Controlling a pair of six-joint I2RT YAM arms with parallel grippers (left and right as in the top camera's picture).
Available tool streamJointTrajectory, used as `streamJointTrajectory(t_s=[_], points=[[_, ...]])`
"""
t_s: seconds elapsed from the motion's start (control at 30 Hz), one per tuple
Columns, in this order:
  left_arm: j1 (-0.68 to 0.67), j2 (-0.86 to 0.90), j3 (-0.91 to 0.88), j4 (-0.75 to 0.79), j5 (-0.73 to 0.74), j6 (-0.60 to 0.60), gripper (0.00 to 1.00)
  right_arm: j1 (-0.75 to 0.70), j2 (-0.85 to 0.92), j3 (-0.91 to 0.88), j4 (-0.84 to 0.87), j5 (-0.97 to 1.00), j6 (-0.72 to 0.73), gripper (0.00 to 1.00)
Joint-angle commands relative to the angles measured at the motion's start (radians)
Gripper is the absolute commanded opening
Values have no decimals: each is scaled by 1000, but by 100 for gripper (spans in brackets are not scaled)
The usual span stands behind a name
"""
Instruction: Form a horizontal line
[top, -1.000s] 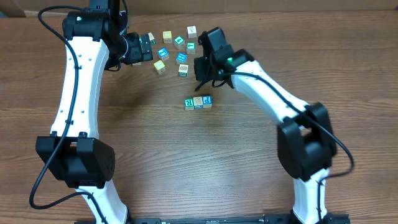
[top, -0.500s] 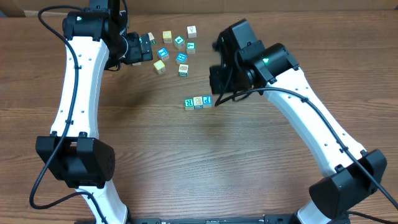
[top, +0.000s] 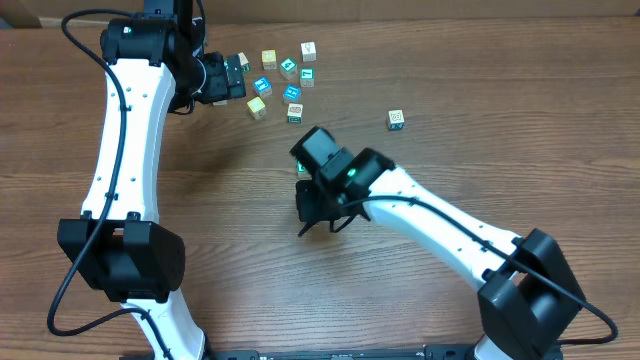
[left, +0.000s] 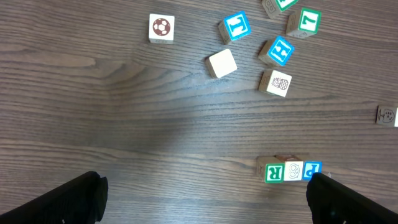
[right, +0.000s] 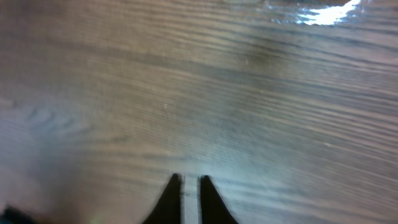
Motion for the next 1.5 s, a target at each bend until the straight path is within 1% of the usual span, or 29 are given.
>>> streamJointTrajectory(t_s=[0.0,0.07,0.17,0.27,0.33,0.5,0.63,0.7,0.73,0.77,0.8,0.87,0.97,1.07,1.17,1.2,1.27,1.37,1.47], points=[[-6,5,6,1,-7,-10,100,31,-6,-46,106,96,77,4],[-6,5,6,1,-7,-10,100,35,-6,-88,212,107,77,4],[-6,5,6,1,-7,-10,100,35,-2,-138,290,160,87,4],[-6,5,6,1,-7,-10,100,35,0,-212,348,241,185,4],[-6,5,6,1,-7,-10,100,35,0,-245,395,243,192,4],[-6,5,6,1,-7,-10,100,35,0,-354,584,243,192,4],[-6,5,6,1,-7,-10,100,35,0,-399,661,248,192,4],[-6,5,6,1,-7,-10,100,35,0,-402,667,249,192,4],[-6,5,6,1,-7,-10,100,35,0,-402,667,249,192,6],[-6,5,6,1,-7,-10,100,35,-1,-401,666,249,192,15],[-6,5,6,1,-7,-10,100,35,-1,-401,662,254,190,18],[-6,5,6,0,-7,-10,100,27,-1,-401,663,272,184,4],[-6,5,6,1,-7,-10,100,6,-37,-378,655,271,129,4],[-6,5,6,1,-7,-10,100,1,-158,-306,610,276,71,4],[-6,5,6,1,-7,-10,100,-3,-219,-222,499,280,68,4],[-6,5,6,1,-7,-10,100,-9,-220,-189,439,280,68,4],[-6,5,6,1,-7,-10,100,-18,-217,-177,399,280,73,4],[-6,5,6,1,-7,-10,100,-23,-182,-178,373,267,79,4],[-6,5,6,1,-7,-10,100,-6,-92,-178,373,234,79,4]])
